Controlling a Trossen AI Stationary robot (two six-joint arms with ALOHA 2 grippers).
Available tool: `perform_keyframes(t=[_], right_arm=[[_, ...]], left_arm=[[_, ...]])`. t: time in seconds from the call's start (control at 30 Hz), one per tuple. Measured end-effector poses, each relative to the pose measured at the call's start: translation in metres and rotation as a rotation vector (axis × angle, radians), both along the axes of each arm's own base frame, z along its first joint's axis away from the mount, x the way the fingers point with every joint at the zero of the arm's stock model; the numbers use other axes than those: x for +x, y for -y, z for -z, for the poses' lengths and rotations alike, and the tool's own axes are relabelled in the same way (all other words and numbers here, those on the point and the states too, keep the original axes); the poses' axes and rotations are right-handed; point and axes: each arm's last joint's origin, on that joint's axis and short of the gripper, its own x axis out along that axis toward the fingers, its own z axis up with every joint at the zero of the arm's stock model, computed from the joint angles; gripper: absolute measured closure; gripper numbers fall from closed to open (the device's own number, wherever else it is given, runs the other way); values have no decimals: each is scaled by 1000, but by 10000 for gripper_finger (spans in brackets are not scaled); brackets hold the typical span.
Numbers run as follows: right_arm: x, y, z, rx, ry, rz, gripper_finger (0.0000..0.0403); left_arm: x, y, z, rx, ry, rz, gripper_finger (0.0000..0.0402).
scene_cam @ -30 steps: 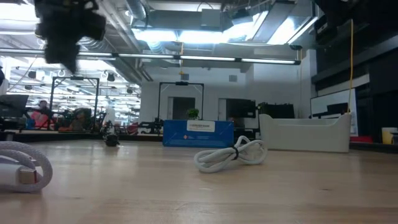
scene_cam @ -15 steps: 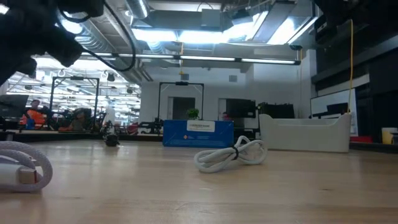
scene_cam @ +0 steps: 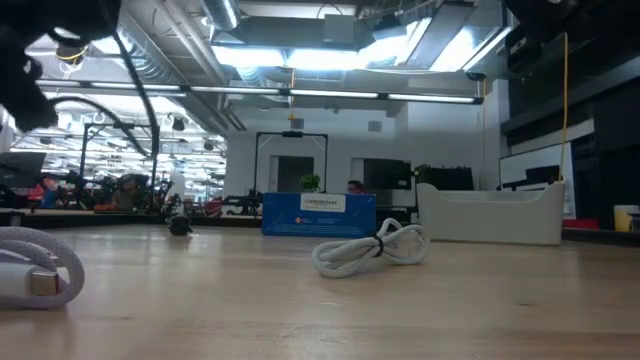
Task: Pick and place USB-C Cables
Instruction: Move the bottom left black charger cable to the center of the table, then put the gray charger cable into the gray bin
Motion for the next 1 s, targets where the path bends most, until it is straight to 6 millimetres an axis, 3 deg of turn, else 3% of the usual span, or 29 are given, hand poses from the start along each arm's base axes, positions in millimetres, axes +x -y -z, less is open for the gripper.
perform_keyframes(t=[0.3,0.47,0.6,0.8,0.9,1.0], right_arm=[[0,0,0,-3,-3,-1,277],[0,0,0,-3,-3,-1,277],[0,0,0,-3,-3,0,277],[0,0,1,-4,-6,1,277],[0,0,2,-6,-24,0,277],[1,0,4,-10,-45,0,277]], left_arm=[[25,0,48,58,-82,101,401],[53,-12,65,85,32,108,401],[85,-23,51,186,188,161,401],[140,-37,5,510,525,258,401],[157,-36,-19,501,629,346,401],[160,-38,-31,461,624,374,401]])
